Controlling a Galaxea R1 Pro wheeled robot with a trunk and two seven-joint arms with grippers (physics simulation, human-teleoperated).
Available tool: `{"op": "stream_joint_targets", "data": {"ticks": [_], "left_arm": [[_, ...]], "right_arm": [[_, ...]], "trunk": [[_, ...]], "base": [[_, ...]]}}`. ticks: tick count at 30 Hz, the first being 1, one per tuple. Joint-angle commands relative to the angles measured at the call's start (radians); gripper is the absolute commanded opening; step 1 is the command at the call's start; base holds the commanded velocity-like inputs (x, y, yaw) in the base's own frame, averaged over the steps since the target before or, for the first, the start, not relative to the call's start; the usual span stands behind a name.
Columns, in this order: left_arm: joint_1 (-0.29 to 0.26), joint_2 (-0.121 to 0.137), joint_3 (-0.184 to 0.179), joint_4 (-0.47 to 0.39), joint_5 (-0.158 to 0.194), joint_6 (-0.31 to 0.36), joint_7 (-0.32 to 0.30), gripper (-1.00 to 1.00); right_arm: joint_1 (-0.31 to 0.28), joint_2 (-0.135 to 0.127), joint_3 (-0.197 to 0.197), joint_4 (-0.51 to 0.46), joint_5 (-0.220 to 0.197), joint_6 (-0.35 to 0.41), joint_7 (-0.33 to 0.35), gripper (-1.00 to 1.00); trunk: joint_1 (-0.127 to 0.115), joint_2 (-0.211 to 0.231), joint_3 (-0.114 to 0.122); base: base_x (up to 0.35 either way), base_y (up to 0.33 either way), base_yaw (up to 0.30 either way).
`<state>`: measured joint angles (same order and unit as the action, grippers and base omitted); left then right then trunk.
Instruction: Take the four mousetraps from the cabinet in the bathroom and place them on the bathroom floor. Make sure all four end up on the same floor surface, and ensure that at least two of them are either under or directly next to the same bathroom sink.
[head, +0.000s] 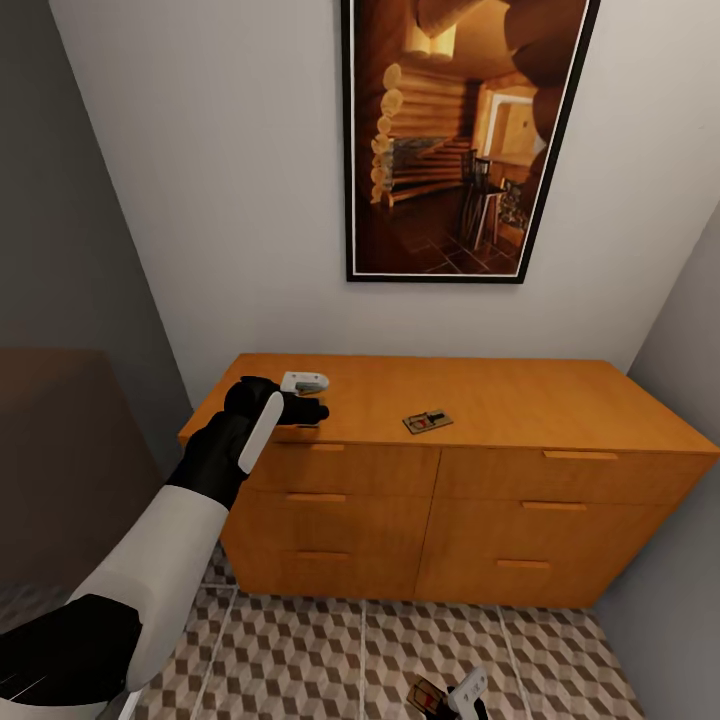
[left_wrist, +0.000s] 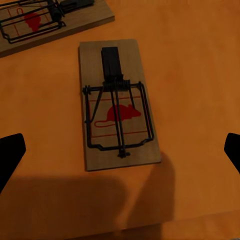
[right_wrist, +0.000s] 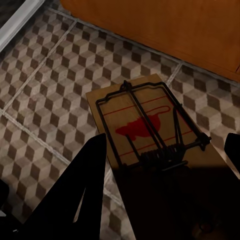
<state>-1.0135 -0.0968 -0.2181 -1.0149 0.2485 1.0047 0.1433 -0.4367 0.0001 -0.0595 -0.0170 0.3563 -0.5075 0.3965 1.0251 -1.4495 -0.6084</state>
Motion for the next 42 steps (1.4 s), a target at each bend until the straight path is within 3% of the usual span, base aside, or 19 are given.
{"op": "stream_joint_targets", "data": {"ticks": [1,30,42], "left_arm": [[-0.001,0.000,-0.001,0.000,0.010,0.003,0.010,1.00],[-0.001,-0.003,-0.005,0.009,0.008,0.002,0.010,1.00],[-0.001,-0.003,-0.041,0.009,-0.031,0.002,0.011,1.00]], "right_arm": [[0.000,0.000,-0.006,0.000,0.004,-0.002,0.002,-1.00],[0.000,0.000,-0.006,0.000,0.004,-0.002,0.002,-1.00],[0.000,0.000,-0.006,0.000,0.004,-0.002,0.002,-1.00]], "trunk": [[0.000,-0.001,-0.001],[0.000,-0.001,-0.001],[0.000,-0.001,-0.001]], "base": [[0.002,0.000,0.000],[0.032,0.000,0.000],[0.000,0.000,0.000]]}}
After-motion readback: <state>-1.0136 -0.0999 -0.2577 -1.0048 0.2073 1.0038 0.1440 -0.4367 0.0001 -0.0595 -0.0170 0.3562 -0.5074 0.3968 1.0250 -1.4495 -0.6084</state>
